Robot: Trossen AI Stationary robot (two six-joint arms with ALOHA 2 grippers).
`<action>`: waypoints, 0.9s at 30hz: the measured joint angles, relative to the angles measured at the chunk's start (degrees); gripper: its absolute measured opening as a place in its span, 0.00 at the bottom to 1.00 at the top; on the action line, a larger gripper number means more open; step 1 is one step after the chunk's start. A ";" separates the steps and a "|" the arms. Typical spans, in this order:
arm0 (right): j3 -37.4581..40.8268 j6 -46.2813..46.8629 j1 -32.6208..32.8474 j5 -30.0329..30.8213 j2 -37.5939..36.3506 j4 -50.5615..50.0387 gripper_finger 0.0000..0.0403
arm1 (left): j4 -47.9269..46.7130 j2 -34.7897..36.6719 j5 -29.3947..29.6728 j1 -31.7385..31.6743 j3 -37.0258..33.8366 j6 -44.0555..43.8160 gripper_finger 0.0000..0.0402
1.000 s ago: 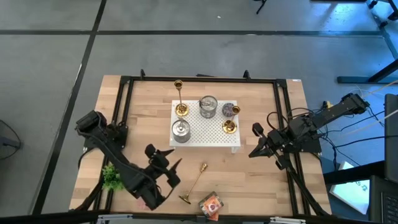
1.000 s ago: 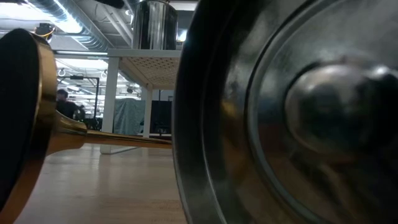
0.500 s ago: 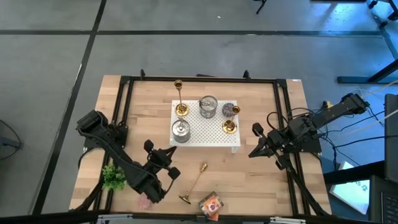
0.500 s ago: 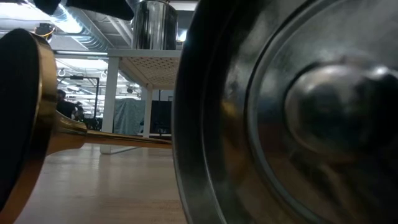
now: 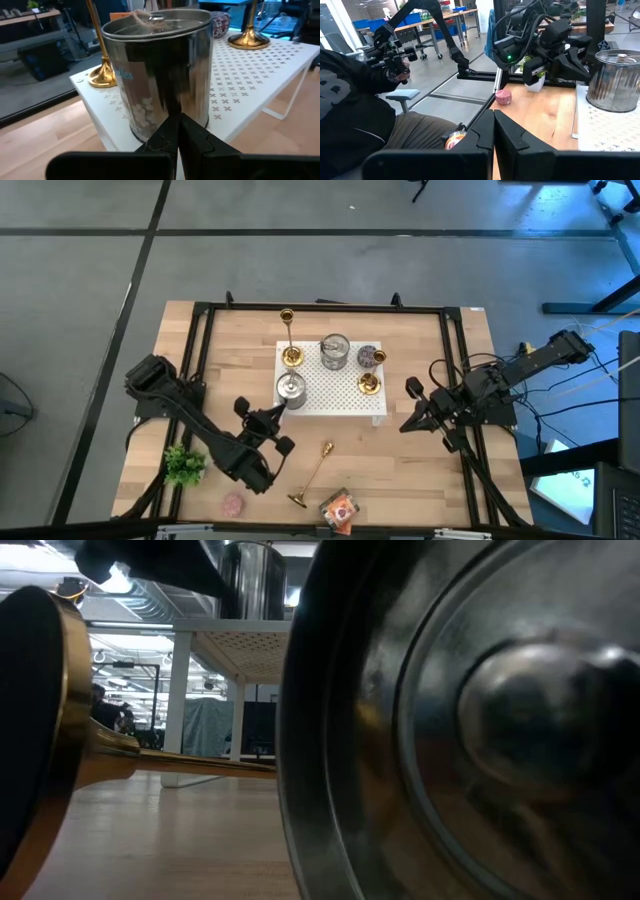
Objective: Pick & Place candle stick holders
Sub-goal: Put the left big silver scented candle on the shelf
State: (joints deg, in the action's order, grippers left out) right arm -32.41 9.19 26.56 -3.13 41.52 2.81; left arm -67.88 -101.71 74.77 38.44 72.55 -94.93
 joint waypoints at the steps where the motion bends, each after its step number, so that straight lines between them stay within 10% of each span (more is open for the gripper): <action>1: 0.00 0.00 -0.06 0.02 0.00 -0.02 0.01 | 0.00 0.00 -0.13 -0.29 0.00 0.08 0.00; 13: 0.00 0.00 -0.13 0.02 0.00 -0.02 0.01 | 4.00 0.00 0.93 -2.60 0.00 1.96 0.00; 27: -0.01 -0.02 -1.55 0.01 0.00 0.00 0.01 | 29.90 1.98 -3.42 -3.55 0.46 33.37 0.00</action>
State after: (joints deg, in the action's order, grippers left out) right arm -32.41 9.17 25.02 -3.12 41.52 2.81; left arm -37.98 -99.73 71.35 34.89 73.01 -61.55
